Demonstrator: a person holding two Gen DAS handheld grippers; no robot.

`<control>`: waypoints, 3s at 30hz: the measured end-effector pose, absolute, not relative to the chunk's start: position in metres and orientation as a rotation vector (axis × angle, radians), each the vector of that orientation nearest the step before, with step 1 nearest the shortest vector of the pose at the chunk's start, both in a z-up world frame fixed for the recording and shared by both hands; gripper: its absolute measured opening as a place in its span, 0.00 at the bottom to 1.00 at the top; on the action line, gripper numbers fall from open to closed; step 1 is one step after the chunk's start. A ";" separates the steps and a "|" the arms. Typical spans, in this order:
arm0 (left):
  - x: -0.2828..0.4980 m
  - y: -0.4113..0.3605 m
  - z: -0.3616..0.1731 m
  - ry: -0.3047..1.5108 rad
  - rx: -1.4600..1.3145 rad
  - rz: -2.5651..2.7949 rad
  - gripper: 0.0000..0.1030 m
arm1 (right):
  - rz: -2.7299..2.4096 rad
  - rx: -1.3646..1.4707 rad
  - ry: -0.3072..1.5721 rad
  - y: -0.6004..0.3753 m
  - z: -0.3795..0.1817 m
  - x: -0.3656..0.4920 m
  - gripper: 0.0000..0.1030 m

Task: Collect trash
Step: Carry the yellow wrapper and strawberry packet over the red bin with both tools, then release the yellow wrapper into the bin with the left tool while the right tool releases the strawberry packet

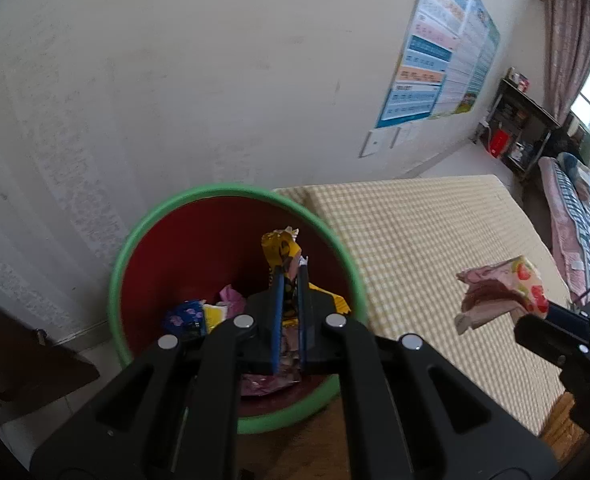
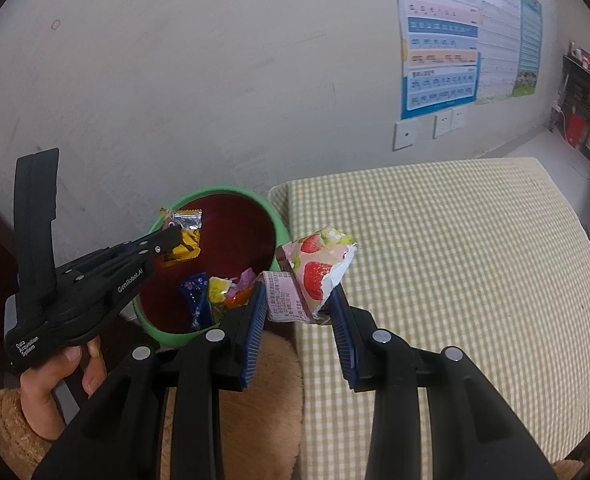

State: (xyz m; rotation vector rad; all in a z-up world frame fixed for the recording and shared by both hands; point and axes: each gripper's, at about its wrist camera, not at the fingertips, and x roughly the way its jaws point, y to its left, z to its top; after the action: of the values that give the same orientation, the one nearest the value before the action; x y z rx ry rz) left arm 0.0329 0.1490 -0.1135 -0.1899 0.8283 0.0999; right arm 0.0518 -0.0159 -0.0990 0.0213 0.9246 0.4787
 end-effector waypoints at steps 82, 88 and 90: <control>0.051 0.205 -0.181 0.980 -0.275 0.219 0.05 | 0.600 -0.126 0.995 0.083 -0.141 0.101 0.32; 0.050 0.206 -0.180 0.975 -0.270 0.232 0.32 | 0.605 -0.118 0.980 0.084 -0.139 0.102 0.41; 0.050 0.207 -0.178 0.969 -0.265 0.238 0.35 | 0.603 -0.112 0.967 0.082 -0.137 0.101 0.43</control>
State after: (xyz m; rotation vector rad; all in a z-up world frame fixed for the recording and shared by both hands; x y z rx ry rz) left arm 0.0499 0.2067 -0.1783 -0.2652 0.9690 0.2383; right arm 0.1009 0.0819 -0.1368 -0.1119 0.9667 0.6031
